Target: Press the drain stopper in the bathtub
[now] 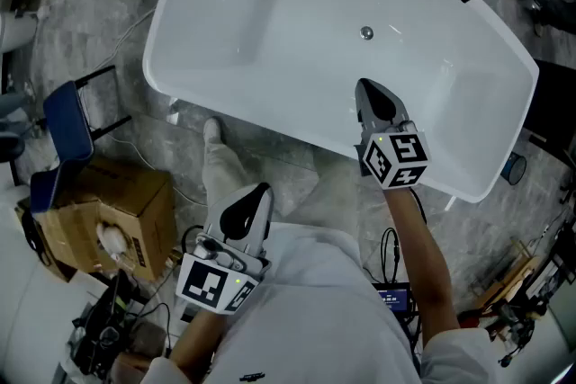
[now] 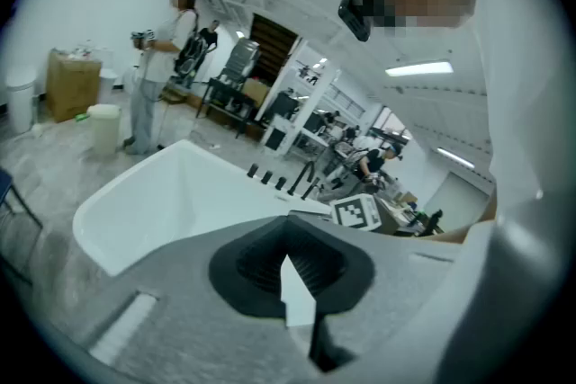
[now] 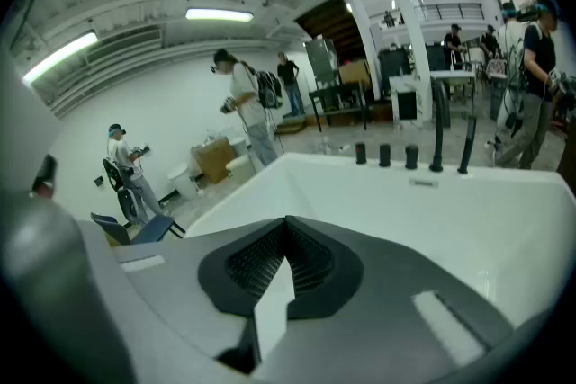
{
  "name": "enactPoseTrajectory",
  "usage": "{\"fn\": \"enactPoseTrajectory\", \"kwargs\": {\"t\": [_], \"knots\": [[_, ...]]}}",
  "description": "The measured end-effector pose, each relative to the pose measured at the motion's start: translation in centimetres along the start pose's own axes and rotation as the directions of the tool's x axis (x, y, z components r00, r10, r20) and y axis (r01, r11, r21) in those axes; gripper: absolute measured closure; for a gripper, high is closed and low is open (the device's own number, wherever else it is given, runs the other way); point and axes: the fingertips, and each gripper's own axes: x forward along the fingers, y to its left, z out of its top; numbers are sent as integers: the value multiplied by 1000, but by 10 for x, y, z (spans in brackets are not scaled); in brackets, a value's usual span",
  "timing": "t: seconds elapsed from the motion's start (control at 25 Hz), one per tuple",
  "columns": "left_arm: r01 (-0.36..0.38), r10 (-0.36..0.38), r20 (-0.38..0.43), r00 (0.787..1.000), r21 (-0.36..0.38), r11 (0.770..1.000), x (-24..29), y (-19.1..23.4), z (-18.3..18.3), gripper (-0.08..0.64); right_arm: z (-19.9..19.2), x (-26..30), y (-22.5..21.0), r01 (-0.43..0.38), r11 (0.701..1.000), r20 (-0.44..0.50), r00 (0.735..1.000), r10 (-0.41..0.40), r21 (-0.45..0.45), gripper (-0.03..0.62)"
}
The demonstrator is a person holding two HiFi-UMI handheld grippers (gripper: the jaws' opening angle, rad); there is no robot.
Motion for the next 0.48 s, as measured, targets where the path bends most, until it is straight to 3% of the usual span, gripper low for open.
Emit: {"fn": "enactPoseTrajectory", "kwargs": {"t": [0.12,0.24,0.36,0.48], "knots": [[78,-77,-9,997,127,989,-41,12,36,560,45,-58,113,-32,997,97,994,39,-75,589],[167,-156,-61,986,270,948,-95,33,59,560,75,-109,208,38,997,200,980,-23,-71,589],[236,-220,-86,972,304,923,-150,60,78,560,85,-148,293,142,990,279,951,-136,-3,589],[272,-254,-97,962,306,912,-190,79,85,560,86,-172,365,173,979,327,924,-199,108,589]]}}
